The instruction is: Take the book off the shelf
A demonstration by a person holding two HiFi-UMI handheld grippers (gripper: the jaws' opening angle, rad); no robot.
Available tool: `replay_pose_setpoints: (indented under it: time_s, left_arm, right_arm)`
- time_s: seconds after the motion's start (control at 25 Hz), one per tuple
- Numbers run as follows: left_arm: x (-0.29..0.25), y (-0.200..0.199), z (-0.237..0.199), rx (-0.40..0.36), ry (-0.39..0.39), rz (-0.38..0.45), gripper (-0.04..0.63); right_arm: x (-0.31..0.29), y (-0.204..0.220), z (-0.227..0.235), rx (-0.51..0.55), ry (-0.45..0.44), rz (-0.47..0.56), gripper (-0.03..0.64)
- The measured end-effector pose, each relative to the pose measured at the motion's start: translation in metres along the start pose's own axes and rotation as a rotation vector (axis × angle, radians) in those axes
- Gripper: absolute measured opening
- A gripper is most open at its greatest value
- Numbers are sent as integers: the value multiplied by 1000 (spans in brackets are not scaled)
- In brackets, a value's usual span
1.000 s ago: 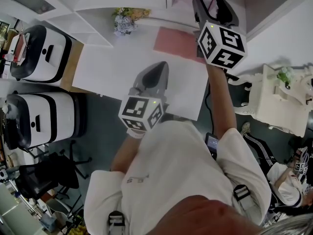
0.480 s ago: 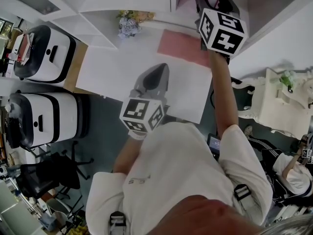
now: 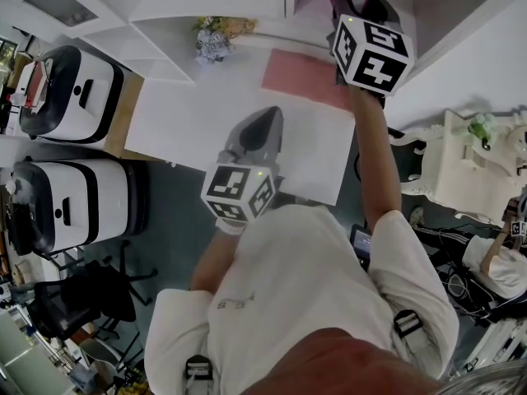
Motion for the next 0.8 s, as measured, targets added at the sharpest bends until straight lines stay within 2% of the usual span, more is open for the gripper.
replay_pose_setpoints:
  time_s: [0.8]
  left_arm:
    - [38, 24, 9, 14, 43, -16, 0]
  right_arm:
    - [76, 10, -16, -14, -1, 38, 143]
Point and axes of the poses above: the fingertips, and each gripper's own axes: x backward along the fingers, z to its right, y out of its underside, the point moved 6 cm from there along x, backward along the fingers, and after that the axes turned 5 degrees about -z, right-handed, at the moved point
